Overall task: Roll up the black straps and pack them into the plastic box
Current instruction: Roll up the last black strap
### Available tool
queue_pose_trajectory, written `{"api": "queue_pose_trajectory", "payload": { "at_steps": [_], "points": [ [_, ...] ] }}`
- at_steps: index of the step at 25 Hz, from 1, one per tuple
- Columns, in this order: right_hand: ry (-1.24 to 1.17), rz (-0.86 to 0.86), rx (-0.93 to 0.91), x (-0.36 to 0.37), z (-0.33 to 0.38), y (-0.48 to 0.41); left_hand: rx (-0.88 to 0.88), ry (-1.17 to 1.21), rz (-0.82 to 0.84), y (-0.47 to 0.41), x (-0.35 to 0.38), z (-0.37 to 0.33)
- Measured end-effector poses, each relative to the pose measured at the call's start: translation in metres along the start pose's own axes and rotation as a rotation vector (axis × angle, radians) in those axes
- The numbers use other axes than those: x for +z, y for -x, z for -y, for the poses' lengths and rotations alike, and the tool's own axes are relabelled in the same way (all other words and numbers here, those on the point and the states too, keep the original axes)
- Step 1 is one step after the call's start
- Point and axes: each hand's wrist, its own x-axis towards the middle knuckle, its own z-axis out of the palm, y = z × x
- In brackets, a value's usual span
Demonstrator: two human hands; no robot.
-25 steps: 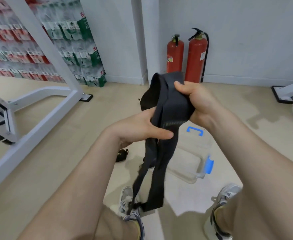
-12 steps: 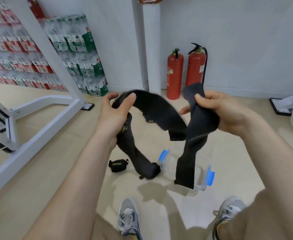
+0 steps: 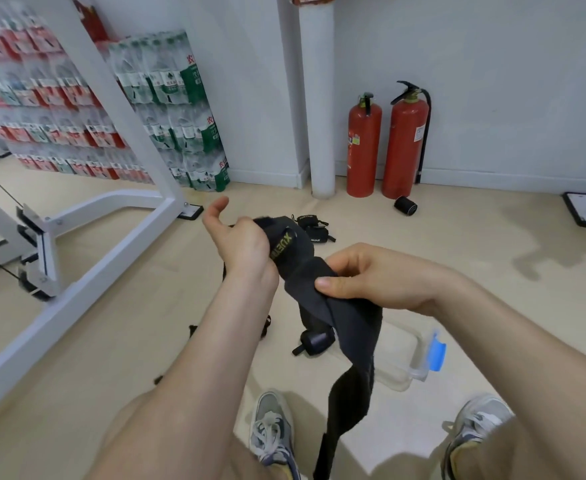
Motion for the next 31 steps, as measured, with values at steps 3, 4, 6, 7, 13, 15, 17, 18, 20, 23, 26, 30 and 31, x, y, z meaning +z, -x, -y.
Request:
{"api": "queue_pose_trajectory", "payload": {
  "at_steps": [3, 4, 6, 7, 13, 15, 17, 18, 20, 23, 26, 30, 31],
  "points": [
    [0.078, -0.311, -0.09, -0.006, 0.0, -0.01, -0.213, 0.004, 0.207, -0.006, -0.012, -0.008],
    [-0.023, -0.369, -0.116, -0.017, 0.003, -0.007, -0.237, -0.231, 0.353, -0.012, -0.021, -0.014],
    [-0.224, -0.313, -0.205, -0.043, 0.009, 0.005, -0.058, -0.943, 0.602, -0.025, -0.04, -0.02],
    [-0.28, -0.229, -0.24, -0.051, 0.01, 0.011, 0.083, -1.142, 0.686, -0.025, -0.044, -0.021],
    [-0.394, -0.001, -0.28, -0.055, 0.005, 0.009, -0.126, -0.475, 1.506, -0.005, -0.007, 0.01],
    [-0.461, -0.09, -0.276, -0.064, 0.002, 0.015, -0.163, -0.564, 1.545, -0.004, -0.004, 0.016],
    [-0.464, -0.235, -0.226, -0.072, 0.002, 0.024, -0.151, -0.697, 1.568, -0.008, -0.01, 0.017],
    [-0.436, -0.333, -0.193, -0.075, 0.002, 0.029, -0.151, -0.716, 1.524, -0.011, -0.013, 0.015],
    [-0.323, -0.589, -0.119, -0.085, 0.004, 0.039, -0.078, -0.586, 1.219, -0.018, -0.019, 0.004],
    [-0.229, -0.759, -0.122, -0.092, 0.007, 0.053, 0.001, -0.244, 0.549, -0.038, -0.021, -0.011],
    [-0.201, -0.573, -0.137, -0.07, 0.009, 0.052, -0.018, -0.355, 0.433, -0.028, -0.011, -0.001],
    [-0.084, -0.41, -0.097, -0.038, 0.01, 0.033, -0.05, -0.342, 0.475, -0.002, 0.006, 0.009],
    [-0.083, -0.403, -0.08, -0.034, 0.011, 0.029, -0.065, -0.267, 0.491, 0.001, 0.008, 0.006]
  ]
}}
